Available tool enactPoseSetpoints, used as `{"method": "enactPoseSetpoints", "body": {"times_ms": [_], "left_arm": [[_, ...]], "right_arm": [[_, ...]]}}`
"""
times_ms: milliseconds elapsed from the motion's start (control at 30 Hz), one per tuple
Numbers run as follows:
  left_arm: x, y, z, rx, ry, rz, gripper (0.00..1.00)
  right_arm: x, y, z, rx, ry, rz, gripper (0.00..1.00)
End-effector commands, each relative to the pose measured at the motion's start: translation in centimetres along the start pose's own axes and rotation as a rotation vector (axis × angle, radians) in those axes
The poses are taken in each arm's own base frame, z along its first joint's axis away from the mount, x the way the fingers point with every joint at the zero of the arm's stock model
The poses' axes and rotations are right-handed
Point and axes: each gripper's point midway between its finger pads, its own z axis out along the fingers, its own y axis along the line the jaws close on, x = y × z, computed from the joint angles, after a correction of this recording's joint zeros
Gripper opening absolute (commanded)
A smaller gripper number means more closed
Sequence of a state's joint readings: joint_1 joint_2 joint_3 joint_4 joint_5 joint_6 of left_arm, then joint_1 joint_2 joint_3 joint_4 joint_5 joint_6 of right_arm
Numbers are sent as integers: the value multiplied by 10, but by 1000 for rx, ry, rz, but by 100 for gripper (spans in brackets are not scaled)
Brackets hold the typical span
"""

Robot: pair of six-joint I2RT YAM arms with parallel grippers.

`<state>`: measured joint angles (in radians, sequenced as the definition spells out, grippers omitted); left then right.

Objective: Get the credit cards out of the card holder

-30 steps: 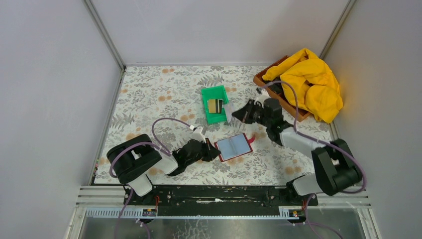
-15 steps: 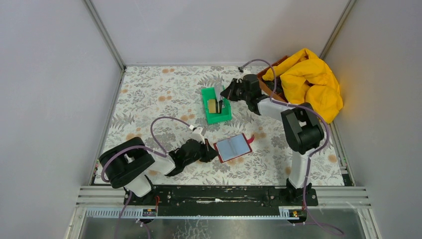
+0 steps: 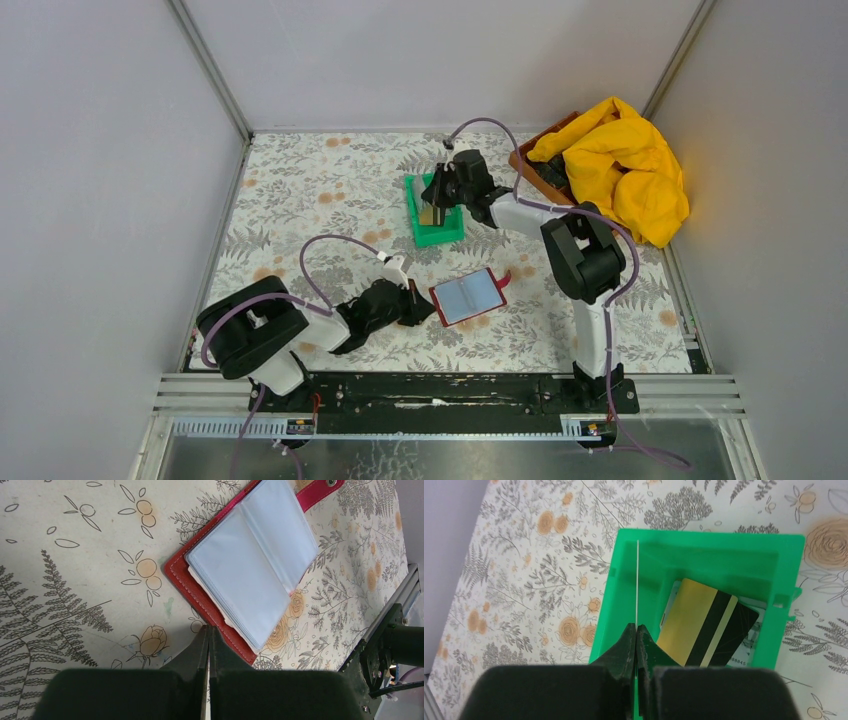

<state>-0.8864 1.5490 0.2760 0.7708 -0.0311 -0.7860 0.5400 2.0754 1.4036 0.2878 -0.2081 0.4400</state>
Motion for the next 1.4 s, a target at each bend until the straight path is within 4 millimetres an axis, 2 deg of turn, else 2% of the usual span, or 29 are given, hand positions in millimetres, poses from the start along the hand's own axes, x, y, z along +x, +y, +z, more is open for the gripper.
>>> {"method": "enactPoseSetpoints", "body": {"times_ms": [0, 267, 500, 600, 800, 967, 1033, 1233, 1367], "left_arm": [[0, 4, -2, 1, -7, 13, 0], [2, 5, -1, 8, -1, 5, 0], [2, 5, -2, 11, 1, 1, 0], [2, 4, -2, 12, -1, -2, 0], [3, 1, 1, 25, 9, -9, 0], [3, -1, 2, 37, 12, -17, 0], [2, -2, 2, 36, 6, -21, 0], [1, 0, -1, 26, 2, -14, 0], [0, 1, 0, 23, 2, -9, 0]], "right_arm": [[-4, 0, 6, 47, -18, -45, 0], [13, -3, 6, 73, 5, -52, 1], [5, -6, 1, 109, -18, -72, 31], [0, -11, -5, 146, -31, -97, 39], [-7, -13, -19, 172, -57, -121, 38], [1, -9, -16, 176, -42, -146, 25], [5, -16, -14, 241, -27, -171, 22], [-1, -40, -16, 469, -41, -267, 16], [-4, -47, -16, 578, -40, -345, 12]]}}
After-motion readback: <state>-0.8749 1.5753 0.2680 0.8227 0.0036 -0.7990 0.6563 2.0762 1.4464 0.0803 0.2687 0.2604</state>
